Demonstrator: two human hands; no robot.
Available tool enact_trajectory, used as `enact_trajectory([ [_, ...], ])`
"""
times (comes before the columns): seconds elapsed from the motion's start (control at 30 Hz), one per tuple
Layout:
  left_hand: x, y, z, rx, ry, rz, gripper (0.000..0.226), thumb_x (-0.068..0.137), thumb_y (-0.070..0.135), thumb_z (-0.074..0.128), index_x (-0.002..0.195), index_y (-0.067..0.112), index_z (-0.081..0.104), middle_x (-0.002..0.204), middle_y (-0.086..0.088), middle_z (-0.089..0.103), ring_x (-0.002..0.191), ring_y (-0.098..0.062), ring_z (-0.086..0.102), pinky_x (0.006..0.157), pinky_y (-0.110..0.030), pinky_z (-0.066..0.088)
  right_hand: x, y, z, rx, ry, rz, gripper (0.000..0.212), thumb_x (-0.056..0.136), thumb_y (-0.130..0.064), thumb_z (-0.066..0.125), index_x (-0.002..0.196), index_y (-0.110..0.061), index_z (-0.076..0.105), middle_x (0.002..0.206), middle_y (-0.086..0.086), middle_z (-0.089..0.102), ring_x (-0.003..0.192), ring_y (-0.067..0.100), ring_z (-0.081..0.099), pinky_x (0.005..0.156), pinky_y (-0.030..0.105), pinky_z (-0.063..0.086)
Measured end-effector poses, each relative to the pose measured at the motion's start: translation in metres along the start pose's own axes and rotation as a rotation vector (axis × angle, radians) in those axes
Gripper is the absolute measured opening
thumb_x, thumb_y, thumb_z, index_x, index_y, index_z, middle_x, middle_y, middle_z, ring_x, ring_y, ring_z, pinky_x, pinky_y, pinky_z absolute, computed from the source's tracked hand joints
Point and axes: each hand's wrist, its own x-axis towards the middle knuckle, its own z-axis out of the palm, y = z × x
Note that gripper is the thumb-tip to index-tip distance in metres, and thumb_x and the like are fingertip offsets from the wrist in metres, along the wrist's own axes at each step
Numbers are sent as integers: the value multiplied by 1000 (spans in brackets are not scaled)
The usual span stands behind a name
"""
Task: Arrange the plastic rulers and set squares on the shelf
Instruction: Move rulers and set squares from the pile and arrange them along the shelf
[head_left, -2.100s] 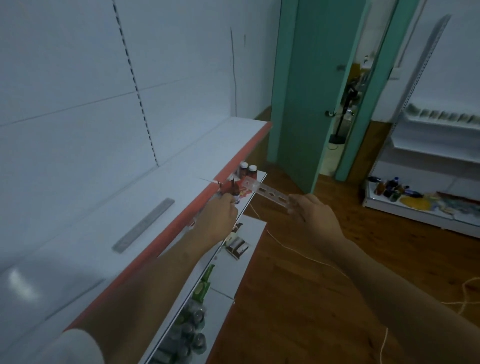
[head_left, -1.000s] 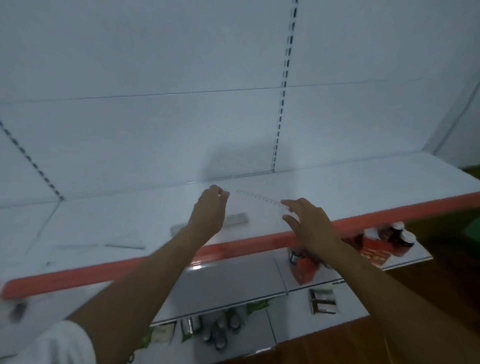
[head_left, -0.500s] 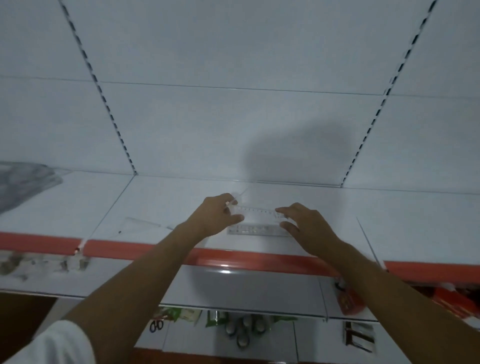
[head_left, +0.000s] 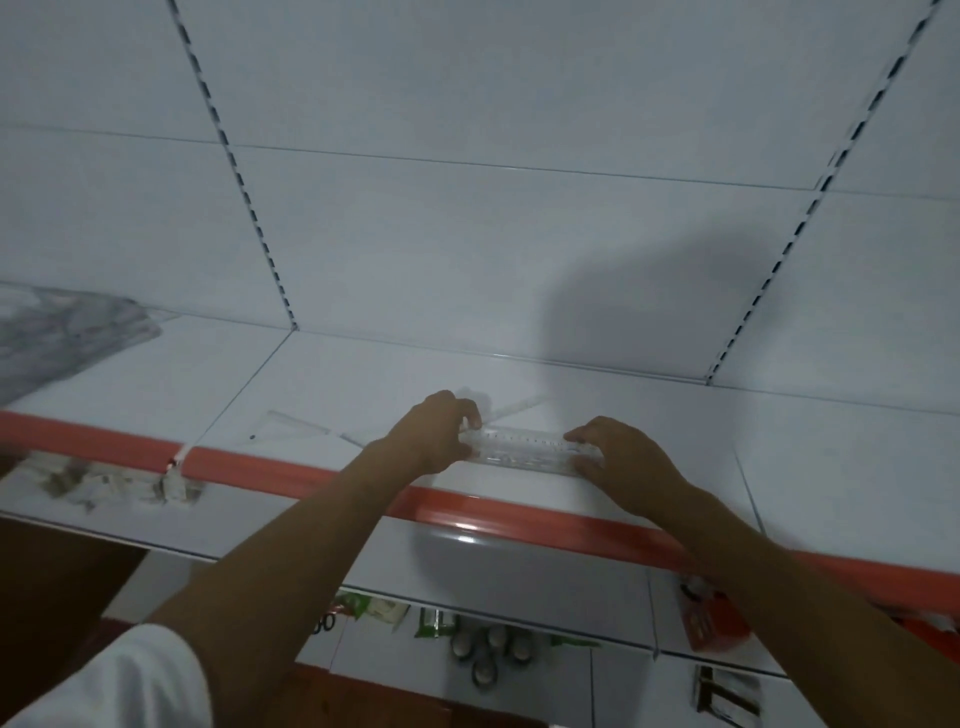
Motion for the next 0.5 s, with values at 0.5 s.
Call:
enact_trajectory([
  [0.5, 2, -1, 12, 13, -11, -58, 31, 80, 24, 75, 109, 18, 65, 112, -5, 62, 97, -20, 58, 82, -28, 46, 5, 10, 18, 13, -20, -22, 25, 85, -39, 65, 102, -22, 66, 86, -12, 50, 77, 10, 50, 64, 22, 33],
])
